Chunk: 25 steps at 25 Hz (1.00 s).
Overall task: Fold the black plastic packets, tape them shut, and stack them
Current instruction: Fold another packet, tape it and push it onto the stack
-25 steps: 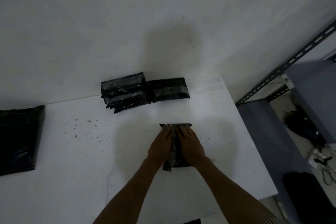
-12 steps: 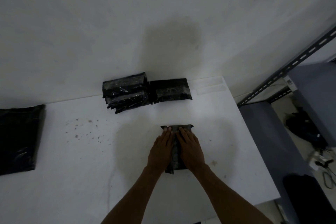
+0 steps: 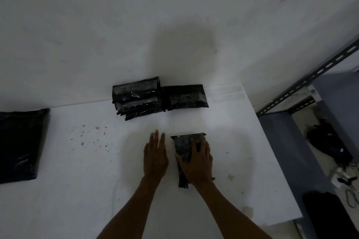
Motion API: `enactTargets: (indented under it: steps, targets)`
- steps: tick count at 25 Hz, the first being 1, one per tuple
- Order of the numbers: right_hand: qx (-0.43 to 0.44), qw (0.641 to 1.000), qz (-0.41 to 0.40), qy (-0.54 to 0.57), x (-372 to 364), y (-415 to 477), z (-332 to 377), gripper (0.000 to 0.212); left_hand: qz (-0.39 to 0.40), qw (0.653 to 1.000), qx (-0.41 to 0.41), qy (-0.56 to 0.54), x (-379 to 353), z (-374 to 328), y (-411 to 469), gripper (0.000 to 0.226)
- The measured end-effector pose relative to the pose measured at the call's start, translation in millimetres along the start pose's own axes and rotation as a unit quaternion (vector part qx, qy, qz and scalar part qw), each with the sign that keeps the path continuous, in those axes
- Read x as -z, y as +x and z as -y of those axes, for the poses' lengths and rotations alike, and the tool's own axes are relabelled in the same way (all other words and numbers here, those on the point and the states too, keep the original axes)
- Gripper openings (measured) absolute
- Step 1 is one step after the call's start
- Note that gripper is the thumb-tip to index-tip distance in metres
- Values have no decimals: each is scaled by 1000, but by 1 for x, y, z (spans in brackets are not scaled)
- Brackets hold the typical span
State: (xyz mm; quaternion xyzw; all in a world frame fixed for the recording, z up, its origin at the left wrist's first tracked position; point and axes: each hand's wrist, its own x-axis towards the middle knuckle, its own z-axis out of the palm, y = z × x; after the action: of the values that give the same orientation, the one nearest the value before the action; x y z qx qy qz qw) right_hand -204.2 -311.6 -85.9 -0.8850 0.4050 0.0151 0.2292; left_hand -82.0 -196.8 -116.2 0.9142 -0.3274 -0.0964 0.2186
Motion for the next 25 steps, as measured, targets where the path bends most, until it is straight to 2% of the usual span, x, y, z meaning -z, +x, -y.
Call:
enactTargets:
  steps: [3, 7, 10, 14, 17, 21, 23, 25]
  targets:
    - [-11, 998, 38, -43, -3, 0, 1, 112, 12, 998, 65, 19, -5, 21, 19, 61]
    - [-6, 998, 12, -57, -4, 10, -2, 110, 4, 996, 71, 62, -16, 40, 38, 61]
    - [75, 995, -62, -31, 8, 24, -1, 104, -1, 994, 70, 87, -21, 45, 39, 61]
    - [211, 968, -128, -44, 54, 92, 8, 102, -3, 992, 71, 100, -22, 46, 38, 61]
    - [299, 942, -99, -114, 93, 170, 22, 100, -2, 992, 72, 100, -21, 46, 38, 60]
    - [407, 884, -12, -227, 106, 233, 31, 93, -4, 993, 72, 95, -19, 46, 39, 60]
    - [435, 868, 11, -238, 101, 245, 31, 84, -2, 993, 75, 94, -19, 45, 40, 61]
    - [449, 868, 7, -214, 95, 249, 31, 72, 1, 992, 77, 96, -18, 45, 40, 61]
